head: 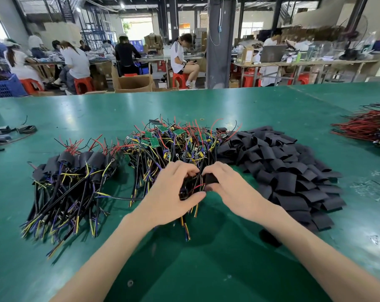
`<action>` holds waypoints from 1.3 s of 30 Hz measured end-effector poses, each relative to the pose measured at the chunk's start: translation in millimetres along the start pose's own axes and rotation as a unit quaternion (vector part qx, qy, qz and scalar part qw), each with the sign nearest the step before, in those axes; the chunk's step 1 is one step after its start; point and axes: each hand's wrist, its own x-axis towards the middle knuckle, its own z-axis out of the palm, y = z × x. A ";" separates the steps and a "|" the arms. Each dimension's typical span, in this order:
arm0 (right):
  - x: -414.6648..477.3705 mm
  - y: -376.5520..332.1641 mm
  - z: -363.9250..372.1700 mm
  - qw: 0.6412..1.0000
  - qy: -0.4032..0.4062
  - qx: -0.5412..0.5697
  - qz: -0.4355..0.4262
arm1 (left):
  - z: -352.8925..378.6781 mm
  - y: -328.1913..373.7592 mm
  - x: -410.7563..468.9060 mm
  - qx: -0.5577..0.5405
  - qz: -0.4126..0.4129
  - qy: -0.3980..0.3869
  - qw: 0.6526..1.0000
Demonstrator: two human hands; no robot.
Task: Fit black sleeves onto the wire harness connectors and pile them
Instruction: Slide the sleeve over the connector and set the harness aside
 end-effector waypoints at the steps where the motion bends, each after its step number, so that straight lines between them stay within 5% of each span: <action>1: 0.2 1.5 -0.8 1.000 -0.001 0.007 0.014 | -5.0 -5.0 0.7 0.047 0.002 -0.018 0.999; 6: 2.2 6.1 -10.6 0.998 0.033 0.030 0.049 | -18.0 -22.9 0.3 0.104 -0.032 -0.060 0.992; 14: 1.2 7.9 -18.7 0.998 0.052 -0.027 0.008 | -18.5 -13.2 2.9 -0.006 -0.049 0.016 0.999; 18: 1.1 6.5 -16.7 0.994 0.067 -0.087 -0.002 | -15.6 -5.5 3.3 0.032 -0.023 0.041 0.998; 23: 0.2 1.9 -12.9 0.999 0.036 0.001 -0.014 | -11.0 -2.1 2.5 0.069 0.006 0.029 0.997; 39: -1.8 0.9 -11.6 0.999 0.009 0.038 -0.012 | -14.4 8.4 -0.2 0.045 0.004 -0.001 0.999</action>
